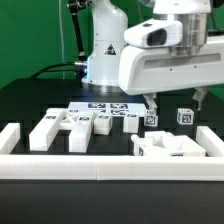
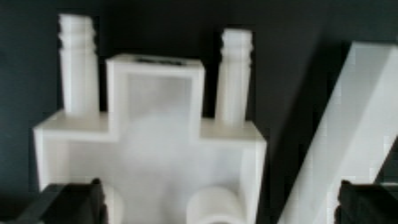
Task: Assemble chair
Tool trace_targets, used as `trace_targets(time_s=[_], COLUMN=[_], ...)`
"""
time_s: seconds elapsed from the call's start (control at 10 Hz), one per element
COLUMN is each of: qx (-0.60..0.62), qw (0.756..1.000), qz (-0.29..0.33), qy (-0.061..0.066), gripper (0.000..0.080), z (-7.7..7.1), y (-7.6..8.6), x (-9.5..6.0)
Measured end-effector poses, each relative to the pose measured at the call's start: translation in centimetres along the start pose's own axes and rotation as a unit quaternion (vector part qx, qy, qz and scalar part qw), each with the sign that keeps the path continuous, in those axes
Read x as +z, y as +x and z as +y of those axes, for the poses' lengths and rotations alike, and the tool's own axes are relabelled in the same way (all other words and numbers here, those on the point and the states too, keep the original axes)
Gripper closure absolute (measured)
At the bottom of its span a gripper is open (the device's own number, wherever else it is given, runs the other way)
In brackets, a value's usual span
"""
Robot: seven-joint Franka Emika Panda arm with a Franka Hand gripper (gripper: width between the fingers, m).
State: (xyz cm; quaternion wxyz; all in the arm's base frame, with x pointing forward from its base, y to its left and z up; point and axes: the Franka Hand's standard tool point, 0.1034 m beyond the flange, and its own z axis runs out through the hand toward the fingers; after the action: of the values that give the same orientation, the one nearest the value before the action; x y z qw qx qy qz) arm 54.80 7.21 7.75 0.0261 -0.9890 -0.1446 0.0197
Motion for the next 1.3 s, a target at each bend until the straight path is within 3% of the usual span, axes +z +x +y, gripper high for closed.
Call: trace_targets(time_s=[0.1, 0.5, 0.6, 0.9, 1.3], qx=[0.004, 0.006, 0.061, 0.085, 0.091], qw=[1.000, 1.000, 0.998, 0.996, 0.995], qz=[-0.004, -0.005, -0.020, -0.026, -0.038], qy=[-0.001, 0.001, 0.020, 0.030, 0.034], gripper=[0.0150, 0.0150, 0.0150, 0.0150, 0.0150], z=[0.3, 0.3, 1.1, 4.3, 4.3], y=[-1.1, -0.9, -1.8, -3.6, -3.9], x=[0.1, 0.3, 0.6, 0.6, 0.7])
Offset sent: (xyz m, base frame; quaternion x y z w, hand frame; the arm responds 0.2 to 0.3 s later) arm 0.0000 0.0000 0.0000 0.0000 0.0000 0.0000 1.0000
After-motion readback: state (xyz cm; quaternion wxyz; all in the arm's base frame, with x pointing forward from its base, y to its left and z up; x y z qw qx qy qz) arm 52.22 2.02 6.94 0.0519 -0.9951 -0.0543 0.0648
